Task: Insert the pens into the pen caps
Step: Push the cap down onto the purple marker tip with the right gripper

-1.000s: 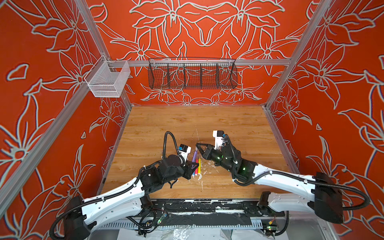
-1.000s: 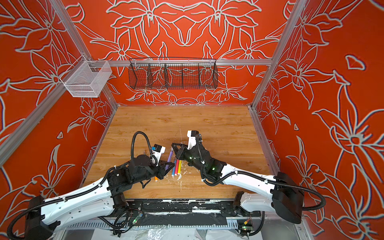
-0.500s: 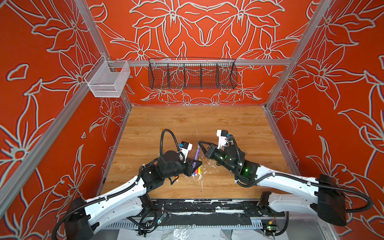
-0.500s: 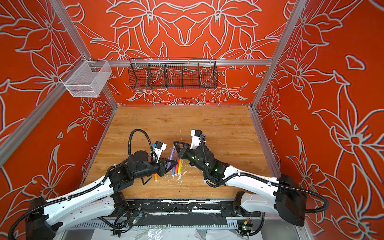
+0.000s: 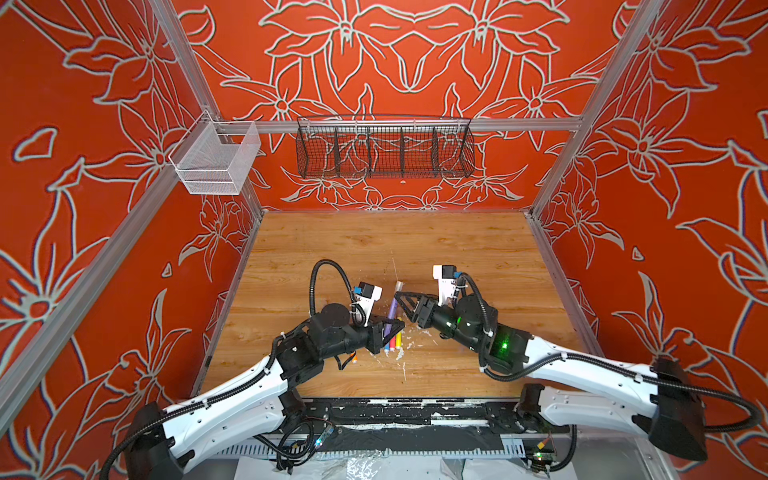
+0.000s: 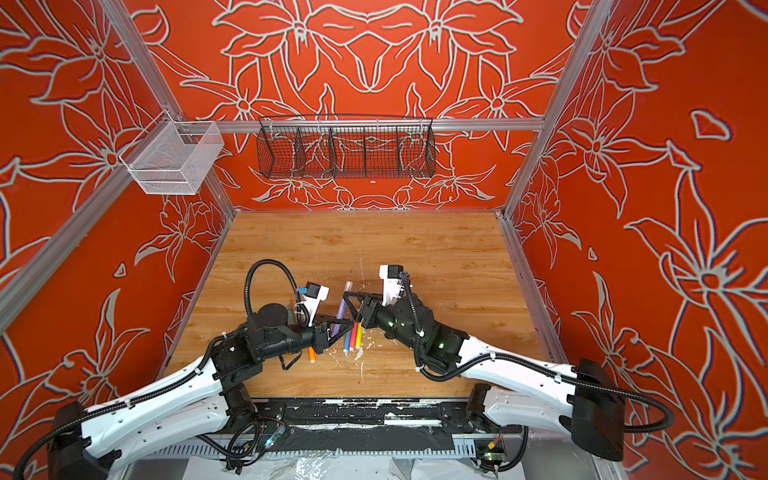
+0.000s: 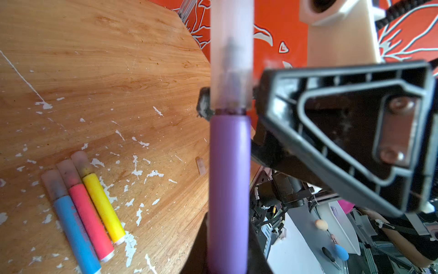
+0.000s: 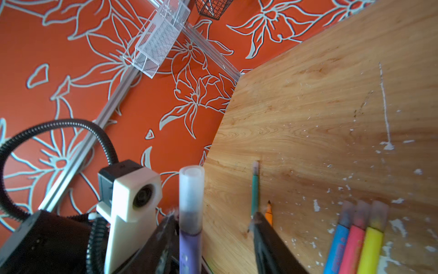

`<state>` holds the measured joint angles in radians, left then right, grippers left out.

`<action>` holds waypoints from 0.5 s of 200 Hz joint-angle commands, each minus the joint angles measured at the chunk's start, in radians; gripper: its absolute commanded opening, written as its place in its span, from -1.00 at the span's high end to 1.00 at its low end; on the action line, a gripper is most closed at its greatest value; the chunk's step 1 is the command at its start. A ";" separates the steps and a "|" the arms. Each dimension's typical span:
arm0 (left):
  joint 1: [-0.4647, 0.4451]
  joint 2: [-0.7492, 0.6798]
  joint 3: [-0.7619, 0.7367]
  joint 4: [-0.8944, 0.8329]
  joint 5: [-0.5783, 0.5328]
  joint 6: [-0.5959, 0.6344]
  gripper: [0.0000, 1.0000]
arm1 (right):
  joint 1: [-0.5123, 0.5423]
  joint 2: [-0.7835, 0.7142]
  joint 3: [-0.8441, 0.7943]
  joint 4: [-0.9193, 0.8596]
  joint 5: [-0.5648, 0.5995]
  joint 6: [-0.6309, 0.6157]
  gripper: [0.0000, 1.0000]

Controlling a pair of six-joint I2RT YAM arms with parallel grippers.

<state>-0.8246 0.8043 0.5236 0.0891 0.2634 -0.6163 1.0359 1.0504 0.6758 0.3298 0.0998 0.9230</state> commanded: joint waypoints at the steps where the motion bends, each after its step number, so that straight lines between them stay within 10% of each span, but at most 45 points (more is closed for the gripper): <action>1: 0.005 -0.001 0.013 0.046 0.007 0.027 1.00 | 0.006 -0.050 0.060 -0.084 -0.004 -0.060 -0.25; 100: 0.005 -0.013 -0.001 0.037 0.020 0.052 1.00 | -0.020 0.068 0.194 -0.130 0.004 -0.057 -0.11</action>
<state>-0.8246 0.8047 0.5232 0.0921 0.2714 -0.5800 1.0256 1.0748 0.8169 0.2131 0.1219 0.8673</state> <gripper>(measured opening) 0.144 0.580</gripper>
